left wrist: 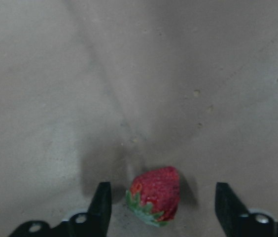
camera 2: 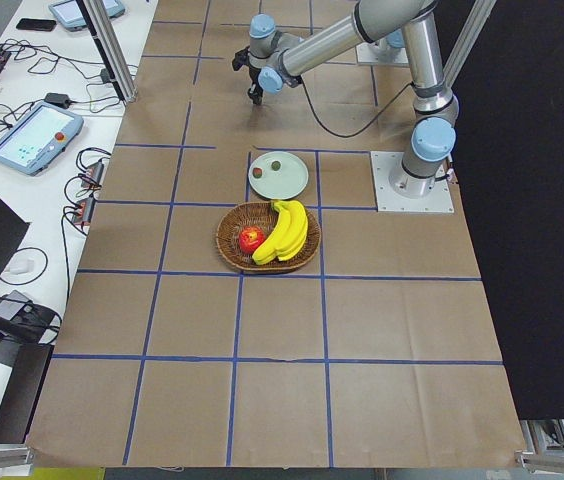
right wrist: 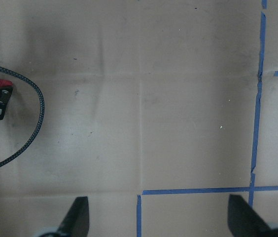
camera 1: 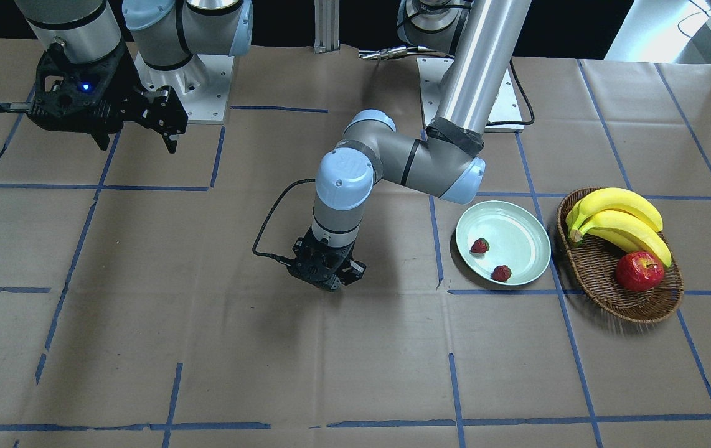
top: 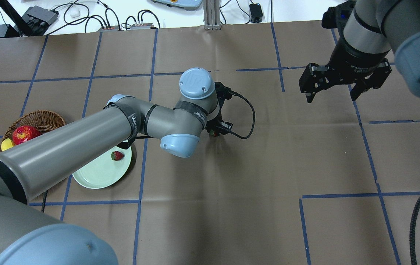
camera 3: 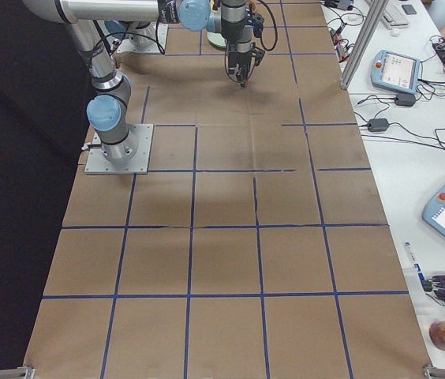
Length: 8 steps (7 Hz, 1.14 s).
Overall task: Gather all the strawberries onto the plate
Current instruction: 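Carry the strawberry onto the green plate and open the left gripper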
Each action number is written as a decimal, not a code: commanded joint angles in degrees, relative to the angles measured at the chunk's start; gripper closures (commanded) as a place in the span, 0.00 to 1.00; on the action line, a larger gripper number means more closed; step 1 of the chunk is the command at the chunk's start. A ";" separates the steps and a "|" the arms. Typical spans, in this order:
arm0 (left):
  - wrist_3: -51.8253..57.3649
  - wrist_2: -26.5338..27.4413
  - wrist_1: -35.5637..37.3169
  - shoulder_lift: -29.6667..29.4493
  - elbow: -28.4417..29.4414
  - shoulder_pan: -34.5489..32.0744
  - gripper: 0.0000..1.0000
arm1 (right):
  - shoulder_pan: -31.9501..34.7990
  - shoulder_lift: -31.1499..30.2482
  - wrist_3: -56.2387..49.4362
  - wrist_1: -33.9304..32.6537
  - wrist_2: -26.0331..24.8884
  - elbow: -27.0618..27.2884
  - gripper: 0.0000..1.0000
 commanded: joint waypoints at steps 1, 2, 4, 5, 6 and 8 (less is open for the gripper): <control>2.71 1.50 -0.28 2.72 -0.45 0.43 1.00 | 0.07 1.81 1.68 2.01 0.28 -2.26 0.00; 6.74 6.64 -3.68 7.17 -3.23 2.53 1.00 | 0.08 1.89 1.59 1.93 0.54 -2.44 0.00; 19.88 8.63 -4.24 17.36 -14.97 13.12 1.00 | 0.08 1.98 1.51 1.67 0.81 -2.53 0.00; 25.18 8.63 -3.63 21.33 -21.13 18.58 1.00 | 0.08 1.98 1.42 1.23 0.81 -2.27 0.00; 30.11 8.80 -3.10 24.85 -25.63 22.81 1.00 | 0.08 2.07 1.24 1.22 0.90 -2.27 0.00; 38.38 8.80 -2.84 27.86 -30.57 31.07 0.98 | -0.01 2.07 1.07 1.22 0.81 -2.18 0.00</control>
